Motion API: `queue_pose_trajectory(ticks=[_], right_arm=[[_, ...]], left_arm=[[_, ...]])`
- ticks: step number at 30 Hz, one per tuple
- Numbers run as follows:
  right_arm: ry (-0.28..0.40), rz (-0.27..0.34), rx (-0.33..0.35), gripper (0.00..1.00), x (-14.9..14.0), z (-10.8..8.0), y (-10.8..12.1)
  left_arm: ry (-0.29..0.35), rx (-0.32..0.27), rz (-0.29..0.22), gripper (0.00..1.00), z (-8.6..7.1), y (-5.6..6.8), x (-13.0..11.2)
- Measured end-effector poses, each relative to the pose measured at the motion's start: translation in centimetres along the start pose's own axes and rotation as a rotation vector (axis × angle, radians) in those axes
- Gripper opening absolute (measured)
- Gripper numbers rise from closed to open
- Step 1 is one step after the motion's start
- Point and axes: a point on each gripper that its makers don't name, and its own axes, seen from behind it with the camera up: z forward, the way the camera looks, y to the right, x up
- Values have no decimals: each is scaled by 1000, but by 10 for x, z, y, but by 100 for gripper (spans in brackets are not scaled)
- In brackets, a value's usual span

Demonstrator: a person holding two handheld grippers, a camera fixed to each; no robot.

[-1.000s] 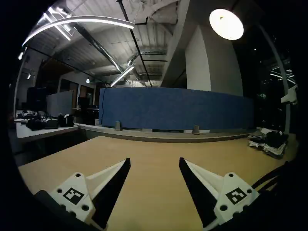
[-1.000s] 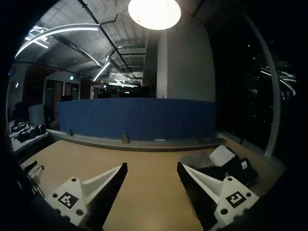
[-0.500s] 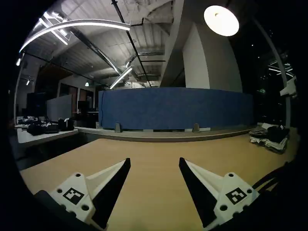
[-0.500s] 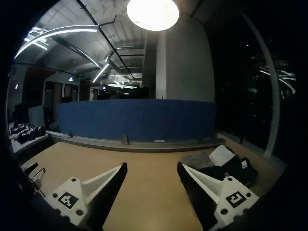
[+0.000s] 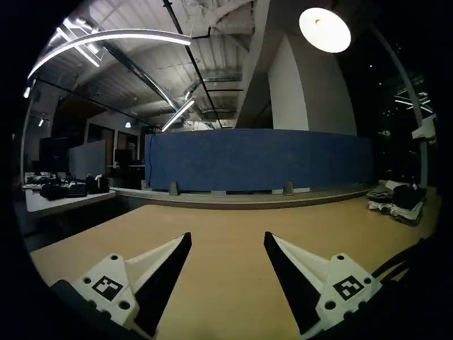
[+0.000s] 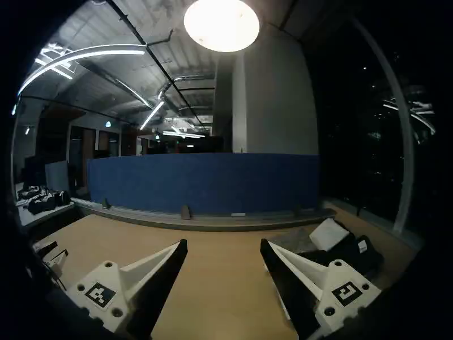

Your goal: Fold towel

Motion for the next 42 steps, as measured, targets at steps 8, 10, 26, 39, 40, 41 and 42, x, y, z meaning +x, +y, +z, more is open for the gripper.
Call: queue_pose_trajectory(ticks=[8,10,26,39,40,41,42], right_arm=[[41,24,-3,100,-14,-2,17],[52,47,-7,100,-17,-2,23],[94,95,-29,100,-65,-1,67],[108,83,-13,100,-103,7,79],[107,85,-14,100,-107,8,80],[106,86,-14,100,-110,9,81],[105,88,-14,100,-114,10,82]], left_arm=[[0,0,0,96,0,1,0],[0,0,0,96,0,1,0],[0,0,0,97,-1,1,1],[0,0,0,96,-2,1,1],[0,0,0,96,-2,1,1],[0,0,0,96,-1,1,1],[0,0,0,96,-1,1,1]])
